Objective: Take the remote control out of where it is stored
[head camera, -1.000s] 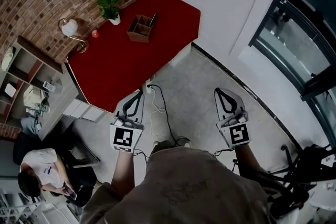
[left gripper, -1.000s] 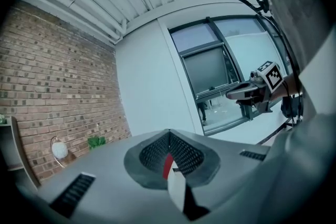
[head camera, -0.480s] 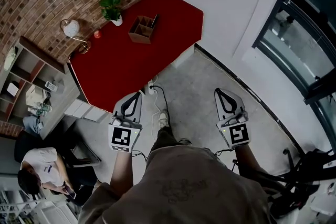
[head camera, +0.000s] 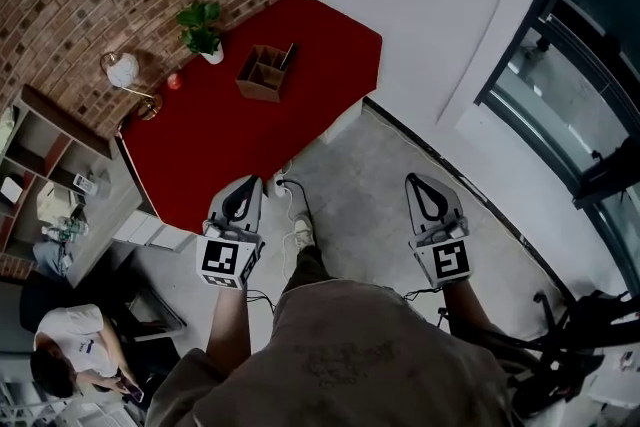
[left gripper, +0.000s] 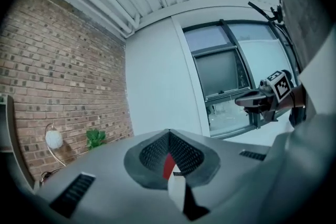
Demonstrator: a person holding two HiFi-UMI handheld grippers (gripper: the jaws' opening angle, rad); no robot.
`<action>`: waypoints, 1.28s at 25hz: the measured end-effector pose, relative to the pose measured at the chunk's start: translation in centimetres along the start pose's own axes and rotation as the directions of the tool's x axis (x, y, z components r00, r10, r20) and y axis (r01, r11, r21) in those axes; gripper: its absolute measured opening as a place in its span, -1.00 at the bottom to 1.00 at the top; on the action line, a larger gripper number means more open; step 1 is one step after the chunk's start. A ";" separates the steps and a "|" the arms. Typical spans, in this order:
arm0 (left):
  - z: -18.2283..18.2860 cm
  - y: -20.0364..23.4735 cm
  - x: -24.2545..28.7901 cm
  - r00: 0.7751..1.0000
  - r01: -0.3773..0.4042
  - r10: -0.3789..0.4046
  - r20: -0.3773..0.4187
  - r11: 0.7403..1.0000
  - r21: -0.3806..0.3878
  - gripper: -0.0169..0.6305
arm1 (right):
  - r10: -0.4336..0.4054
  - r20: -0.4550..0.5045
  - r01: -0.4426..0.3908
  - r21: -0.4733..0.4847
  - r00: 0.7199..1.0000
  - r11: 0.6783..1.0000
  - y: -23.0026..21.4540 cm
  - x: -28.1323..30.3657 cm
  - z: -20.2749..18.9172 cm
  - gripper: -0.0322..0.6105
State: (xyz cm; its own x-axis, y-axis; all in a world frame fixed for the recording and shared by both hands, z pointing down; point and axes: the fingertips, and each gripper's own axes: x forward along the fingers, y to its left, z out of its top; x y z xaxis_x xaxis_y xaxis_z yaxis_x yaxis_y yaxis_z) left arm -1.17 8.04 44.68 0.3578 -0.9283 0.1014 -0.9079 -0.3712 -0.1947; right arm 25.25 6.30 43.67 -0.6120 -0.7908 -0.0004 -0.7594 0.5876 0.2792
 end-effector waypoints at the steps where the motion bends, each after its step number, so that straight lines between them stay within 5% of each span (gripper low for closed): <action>1: 0.1 0.6 0.5 1.000 0.000 0.000 -0.001 1.000 0.004 -0.95 | -0.003 -0.006 0.003 0.000 1.000 1.000 -0.1 0.7 0.0 -0.86; 17: -3.0 10.1 6.2 0.998 -0.003 0.005 -0.066 1.000 0.025 -0.95 | 0.010 -0.074 -0.009 0.014 0.997 1.000 0.1 12.1 -1.0 -0.86; 32: -3.7 23.6 14.1 0.999 0.012 -0.008 -0.051 0.998 0.068 -0.95 | 0.044 -0.071 -0.051 -0.099 0.996 0.994 1.3 30.0 2.0 -0.86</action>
State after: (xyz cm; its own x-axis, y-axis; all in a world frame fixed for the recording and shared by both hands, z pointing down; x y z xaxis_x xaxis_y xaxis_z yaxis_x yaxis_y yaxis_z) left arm -18.38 -13.72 45.11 0.3536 -0.9229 0.1523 -0.8867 -0.3826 -0.2596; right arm 5.52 -16.31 42.08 -0.6278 -0.7742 0.0804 -0.7014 0.6074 0.3729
